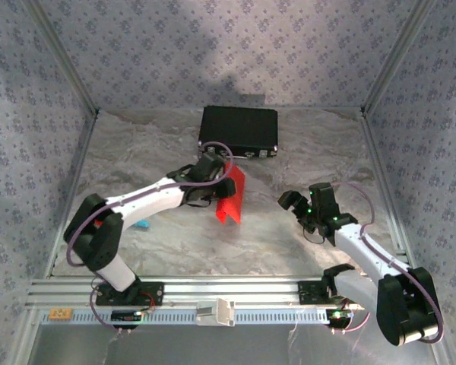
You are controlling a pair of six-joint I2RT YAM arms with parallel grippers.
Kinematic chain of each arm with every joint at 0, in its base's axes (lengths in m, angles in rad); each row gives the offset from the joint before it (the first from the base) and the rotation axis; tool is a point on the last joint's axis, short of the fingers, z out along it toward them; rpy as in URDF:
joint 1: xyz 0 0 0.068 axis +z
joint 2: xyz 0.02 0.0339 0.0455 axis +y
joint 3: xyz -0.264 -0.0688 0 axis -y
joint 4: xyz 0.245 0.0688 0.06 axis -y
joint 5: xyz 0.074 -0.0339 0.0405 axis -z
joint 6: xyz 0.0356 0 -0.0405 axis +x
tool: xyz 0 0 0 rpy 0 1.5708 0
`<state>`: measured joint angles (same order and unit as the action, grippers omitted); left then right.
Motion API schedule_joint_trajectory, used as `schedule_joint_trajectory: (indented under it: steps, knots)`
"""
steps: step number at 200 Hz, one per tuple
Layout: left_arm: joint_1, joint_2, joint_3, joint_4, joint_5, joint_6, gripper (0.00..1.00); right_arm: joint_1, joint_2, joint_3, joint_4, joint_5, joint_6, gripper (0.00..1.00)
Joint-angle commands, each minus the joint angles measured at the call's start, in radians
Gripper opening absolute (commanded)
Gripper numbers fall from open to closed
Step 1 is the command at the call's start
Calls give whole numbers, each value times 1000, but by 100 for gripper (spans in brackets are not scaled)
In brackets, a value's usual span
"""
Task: Fold a paper plane with a square sheet of paper (pick it up from the middle)
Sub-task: First fold the square sheet of paper in half at the center of the table.
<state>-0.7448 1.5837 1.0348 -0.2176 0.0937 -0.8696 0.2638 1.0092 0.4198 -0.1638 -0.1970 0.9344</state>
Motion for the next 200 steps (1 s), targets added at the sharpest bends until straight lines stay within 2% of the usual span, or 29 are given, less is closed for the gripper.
schedule_joint_trajectory:
  steps: [1, 36, 74, 143, 200]
  knots:
    - [59, -55, -155, 327, 171, -171, 45, -5, -34, 24, 60, -16, -16, 96]
    - [96, -26, -322, 668, 290, -330, 47, -1, -60, 14, 148, -58, -48, 95]
    - [68, 65, -344, 797, 329, -410, 47, 5, -32, 28, 180, -119, -78, 95]
    - [7, 162, -320, 781, 270, -428, 47, 12, 16, 39, 191, -155, -80, 94]
    - [-24, 177, -317, 732, 225, -404, 47, 13, 28, 37, 190, -161, -89, 93]
